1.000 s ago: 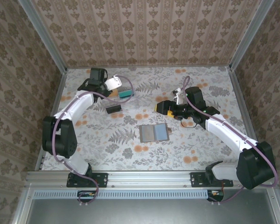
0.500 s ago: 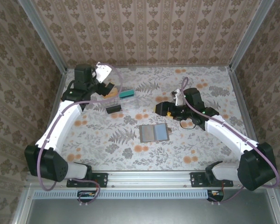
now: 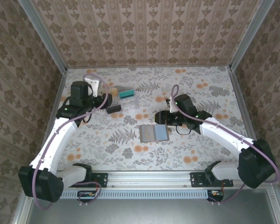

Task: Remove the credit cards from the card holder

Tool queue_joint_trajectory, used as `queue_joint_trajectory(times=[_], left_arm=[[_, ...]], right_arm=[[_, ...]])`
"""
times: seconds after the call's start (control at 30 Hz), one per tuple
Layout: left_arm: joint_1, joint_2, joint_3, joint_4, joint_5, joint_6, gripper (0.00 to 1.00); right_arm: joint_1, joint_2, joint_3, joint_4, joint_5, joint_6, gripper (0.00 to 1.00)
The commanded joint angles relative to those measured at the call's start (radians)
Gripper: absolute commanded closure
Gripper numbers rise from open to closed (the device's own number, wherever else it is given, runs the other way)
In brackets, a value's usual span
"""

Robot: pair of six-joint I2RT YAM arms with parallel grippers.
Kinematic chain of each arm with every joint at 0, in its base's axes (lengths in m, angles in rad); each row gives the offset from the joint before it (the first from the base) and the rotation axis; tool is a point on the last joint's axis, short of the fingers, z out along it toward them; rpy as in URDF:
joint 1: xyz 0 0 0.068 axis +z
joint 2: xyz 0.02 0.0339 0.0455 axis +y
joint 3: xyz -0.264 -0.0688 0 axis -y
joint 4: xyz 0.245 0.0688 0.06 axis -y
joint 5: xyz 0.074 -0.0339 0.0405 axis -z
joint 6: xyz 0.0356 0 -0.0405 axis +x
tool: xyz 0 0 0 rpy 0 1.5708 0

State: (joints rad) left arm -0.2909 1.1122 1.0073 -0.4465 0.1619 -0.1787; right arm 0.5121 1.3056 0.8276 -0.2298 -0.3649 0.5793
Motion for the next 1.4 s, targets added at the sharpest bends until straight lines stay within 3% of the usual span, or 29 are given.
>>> queue_joint_trajectory(times=[0.0, 0.2, 0.37, 0.53, 0.67, 0.93, 1.37], left_arm=[[-0.071, -0.034, -0.084, 0.016, 0.022, -0.228, 0.33], [-0.295, -0.01, -0.21, 0.1, -0.097, -0.471, 0.47], [-0.38, 0.121, -0.26, 0.199, -0.047, -0.617, 0.57], [-0.458, 0.236, -0.24, 0.259, -0.037, -0.665, 0.61], [-0.479, 0.319, -0.227, 0.302, 0.021, -0.687, 0.66], [-0.509, 0.447, -0.187, 0.343, 0.086, -0.706, 0.66], [-0.519, 0.542, -0.165, 0.387, 0.15, -0.712, 0.69]], right_arm=[[0.012, 0.038, -0.036, -0.031, 0.095, -0.018, 0.61], [0.013, 0.107, -0.094, -0.019, 0.189, -0.007, 0.7], [0.013, 0.199, -0.121, 0.014, 0.182, -0.003, 0.74], [0.013, 0.226, -0.144, 0.038, 0.185, 0.003, 0.74], [0.014, 0.222, -0.169, 0.049, 0.182, 0.018, 0.75], [0.038, 0.21, -0.214, 0.072, 0.183, 0.064, 0.76], [0.049, 0.187, -0.235, 0.083, 0.193, 0.084, 0.76]])
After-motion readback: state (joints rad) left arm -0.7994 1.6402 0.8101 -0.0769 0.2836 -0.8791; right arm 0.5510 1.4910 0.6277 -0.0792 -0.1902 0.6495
